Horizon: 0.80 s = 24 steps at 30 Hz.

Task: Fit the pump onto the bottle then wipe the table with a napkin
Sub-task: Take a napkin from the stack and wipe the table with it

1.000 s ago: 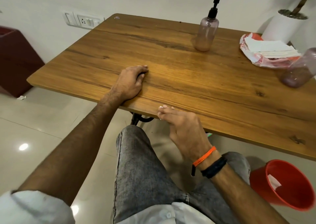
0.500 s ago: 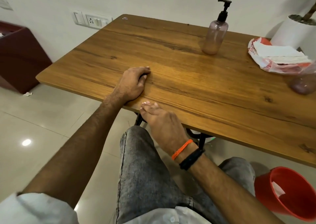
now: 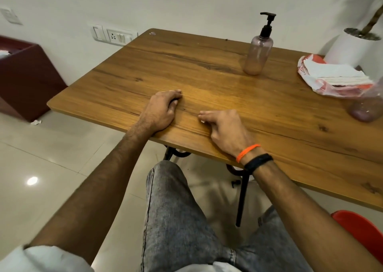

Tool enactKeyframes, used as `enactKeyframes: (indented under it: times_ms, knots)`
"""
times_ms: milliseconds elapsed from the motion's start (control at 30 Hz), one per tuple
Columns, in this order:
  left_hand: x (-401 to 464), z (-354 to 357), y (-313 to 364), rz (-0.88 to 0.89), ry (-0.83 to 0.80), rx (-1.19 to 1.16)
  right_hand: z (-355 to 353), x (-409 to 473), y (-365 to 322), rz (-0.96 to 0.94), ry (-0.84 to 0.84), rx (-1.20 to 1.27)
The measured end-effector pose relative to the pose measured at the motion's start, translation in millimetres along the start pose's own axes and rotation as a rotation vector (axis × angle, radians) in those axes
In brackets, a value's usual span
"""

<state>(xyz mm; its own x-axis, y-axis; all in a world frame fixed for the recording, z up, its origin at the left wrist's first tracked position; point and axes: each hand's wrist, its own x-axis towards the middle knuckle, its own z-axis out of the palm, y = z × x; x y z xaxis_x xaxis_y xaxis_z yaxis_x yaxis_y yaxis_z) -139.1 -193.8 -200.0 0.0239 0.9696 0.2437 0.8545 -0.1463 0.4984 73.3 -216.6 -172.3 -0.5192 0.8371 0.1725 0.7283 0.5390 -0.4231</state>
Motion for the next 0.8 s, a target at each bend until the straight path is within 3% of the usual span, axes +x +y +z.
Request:
enactKeyframes:
  times_ms: [133, 300, 367, 433, 533, 667, 800]
  knots:
    - [0, 1, 1, 0.012, 0.033, 0.015, 14, 0, -20, -0.236, -0.166, -0.191]
    - [1, 0, 1, 0.022, 0.035, 0.020, 6, -41, -15, -0.481, -0.252, 0.060]
    - [2, 0, 0, 0.020, 0.037, 0.021, -1, -42, -6, -0.430, -0.204, 0.259]
    - [2, 1, 0, 0.011, 0.028, 0.021, -8, -32, 1, -0.297, -0.039, 0.366]
    - [1, 1, 0, 0.003, 0.025, 0.000, -12, -4, 9, -0.091, 0.163, 0.272]
    - [1, 1, 0, 0.000, 0.022, 0.000, -3, 26, 5, -0.092, -0.027, -0.002]
    - [2, 1, -1, 0.004, 0.029, 0.007, 9, 13, -6, -0.373, -0.166, -0.069]
